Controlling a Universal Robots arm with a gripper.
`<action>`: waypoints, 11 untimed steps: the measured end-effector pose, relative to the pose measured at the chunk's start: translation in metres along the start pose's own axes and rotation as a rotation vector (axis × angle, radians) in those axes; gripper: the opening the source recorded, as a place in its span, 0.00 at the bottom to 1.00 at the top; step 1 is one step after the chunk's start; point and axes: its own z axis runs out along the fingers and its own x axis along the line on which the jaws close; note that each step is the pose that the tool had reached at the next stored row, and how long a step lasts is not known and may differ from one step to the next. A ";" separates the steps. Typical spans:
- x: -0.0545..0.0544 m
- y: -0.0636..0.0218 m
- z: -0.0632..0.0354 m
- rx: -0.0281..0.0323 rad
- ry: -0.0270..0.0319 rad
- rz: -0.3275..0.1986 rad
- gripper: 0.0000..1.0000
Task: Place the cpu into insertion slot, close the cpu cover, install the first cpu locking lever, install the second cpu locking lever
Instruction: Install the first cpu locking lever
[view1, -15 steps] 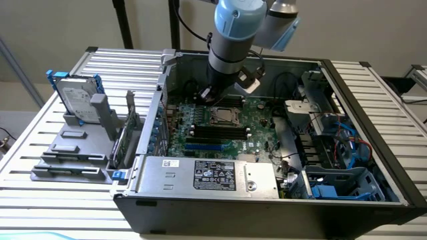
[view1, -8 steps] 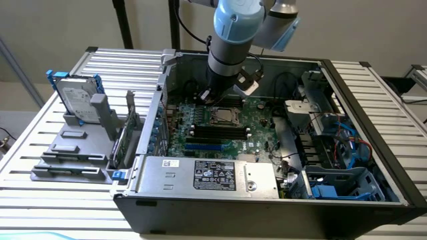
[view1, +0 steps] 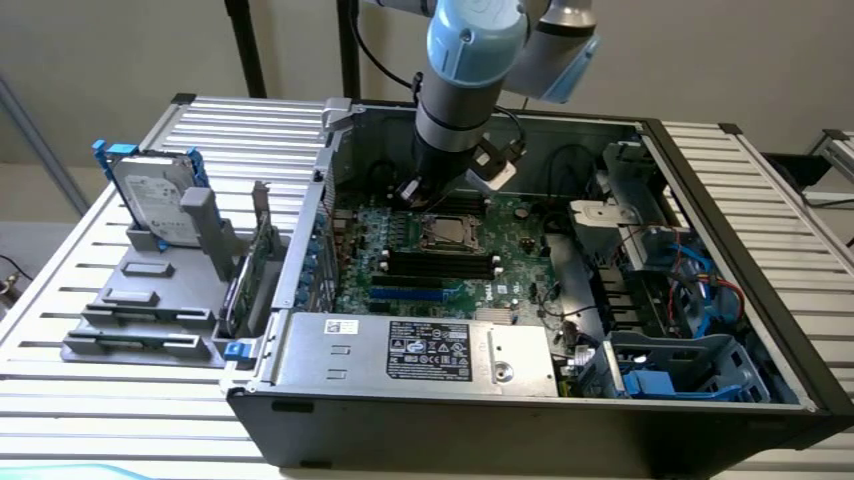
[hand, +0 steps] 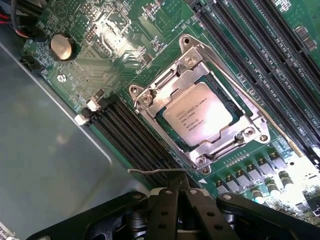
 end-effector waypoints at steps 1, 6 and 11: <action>0.000 0.0001 0.0002 -0.0012 -0.0012 0.000 0.11; 0.002 0.0014 0.0015 -0.0087 -0.0094 0.001 0.11; 0.006 0.0040 0.0033 -0.0134 -0.0148 0.001 0.11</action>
